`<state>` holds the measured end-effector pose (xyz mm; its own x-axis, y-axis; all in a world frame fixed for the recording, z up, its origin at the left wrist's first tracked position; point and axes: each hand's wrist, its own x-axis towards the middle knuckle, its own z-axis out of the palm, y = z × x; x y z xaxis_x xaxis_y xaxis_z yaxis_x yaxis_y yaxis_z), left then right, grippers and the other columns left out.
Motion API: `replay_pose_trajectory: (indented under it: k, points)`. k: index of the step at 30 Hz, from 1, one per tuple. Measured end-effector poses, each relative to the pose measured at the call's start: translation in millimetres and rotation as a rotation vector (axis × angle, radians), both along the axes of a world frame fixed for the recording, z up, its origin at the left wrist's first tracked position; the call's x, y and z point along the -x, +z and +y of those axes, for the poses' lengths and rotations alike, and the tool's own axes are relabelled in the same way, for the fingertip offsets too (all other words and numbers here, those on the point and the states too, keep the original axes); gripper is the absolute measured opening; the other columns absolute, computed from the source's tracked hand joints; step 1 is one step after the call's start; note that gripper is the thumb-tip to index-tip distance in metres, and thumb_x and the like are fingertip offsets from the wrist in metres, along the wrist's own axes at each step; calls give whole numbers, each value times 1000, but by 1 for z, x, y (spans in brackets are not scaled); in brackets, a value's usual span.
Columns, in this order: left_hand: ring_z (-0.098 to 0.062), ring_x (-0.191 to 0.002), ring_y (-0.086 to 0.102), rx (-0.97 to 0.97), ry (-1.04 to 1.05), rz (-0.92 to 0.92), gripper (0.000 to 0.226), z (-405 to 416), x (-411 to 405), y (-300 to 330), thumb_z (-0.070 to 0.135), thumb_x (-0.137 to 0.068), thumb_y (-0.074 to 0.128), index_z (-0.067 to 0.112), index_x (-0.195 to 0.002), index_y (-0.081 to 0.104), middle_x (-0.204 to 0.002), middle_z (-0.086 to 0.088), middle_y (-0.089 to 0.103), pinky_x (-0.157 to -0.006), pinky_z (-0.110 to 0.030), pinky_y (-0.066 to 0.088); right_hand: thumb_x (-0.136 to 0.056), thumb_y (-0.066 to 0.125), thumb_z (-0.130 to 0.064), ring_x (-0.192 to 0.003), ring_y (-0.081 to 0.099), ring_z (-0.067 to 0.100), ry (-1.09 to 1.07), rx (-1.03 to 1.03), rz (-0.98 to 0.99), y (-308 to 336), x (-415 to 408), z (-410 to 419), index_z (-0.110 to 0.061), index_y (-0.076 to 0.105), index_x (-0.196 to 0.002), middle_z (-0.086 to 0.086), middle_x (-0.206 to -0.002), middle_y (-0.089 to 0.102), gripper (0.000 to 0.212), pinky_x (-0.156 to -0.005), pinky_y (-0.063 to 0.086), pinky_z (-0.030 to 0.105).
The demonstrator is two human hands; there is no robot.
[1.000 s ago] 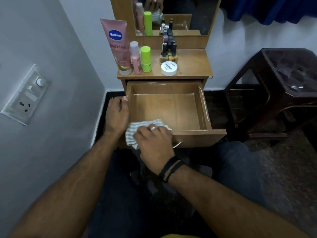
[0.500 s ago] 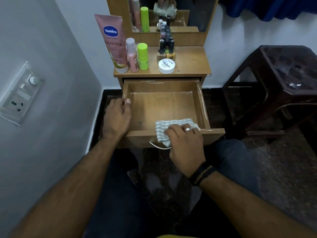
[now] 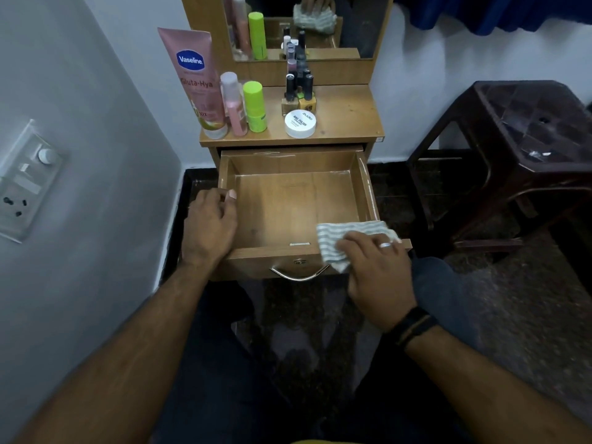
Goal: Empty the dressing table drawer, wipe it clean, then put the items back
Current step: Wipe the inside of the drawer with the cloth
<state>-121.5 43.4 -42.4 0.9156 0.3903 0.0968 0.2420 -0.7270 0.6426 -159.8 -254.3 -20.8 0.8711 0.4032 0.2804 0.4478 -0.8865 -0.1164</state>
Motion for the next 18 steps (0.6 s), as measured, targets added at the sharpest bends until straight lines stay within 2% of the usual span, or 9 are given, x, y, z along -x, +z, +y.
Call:
replay_pose_trajectory:
  k: [4, 11, 14, 18]
  points:
    - [-22, -107, 54, -21, -15, 11, 59, -1, 0, 1, 60, -99, 26, 16, -115, 60, -115, -2, 56, -92, -51, 49, -71, 52, -18, -89, 59, 29, -36, -26, -18, 2, -2, 6, -23, 67, -103, -4, -111, 67, 35, -79, 42, 43]
    - [-22, -108, 56, -18, -5, 20, 61, -1, 1, 1, 64, -98, 25, 19, -119, 59, -119, -3, 58, -91, -53, 52, -76, 47, -18, -97, 60, 25, 141, -65, 71, 3, 15, 63, -27, 69, -104, -9, -112, 65, 37, -88, 44, 47]
    - [-25, -109, 55, -35, -14, 15, 57, -3, 1, 1, 60, -99, 28, 17, -117, 60, -118, -5, 59, -92, -52, 49, -74, 50, -19, -99, 60, 24, 105, -78, 57, -1, 10, 35, -29, 68, -107, -11, -118, 65, 39, -87, 44, 45]
    - [-26, -110, 54, -41, -18, 17, 54, -4, 1, 1, 57, -100, 30, 16, -117, 60, -119, -6, 58, -93, -51, 48, -69, 51, -17, -95, 59, 29, -76, -78, -38, -7, -2, -30, -24, 70, -106, -4, -120, 67, 43, -80, 40, 40]
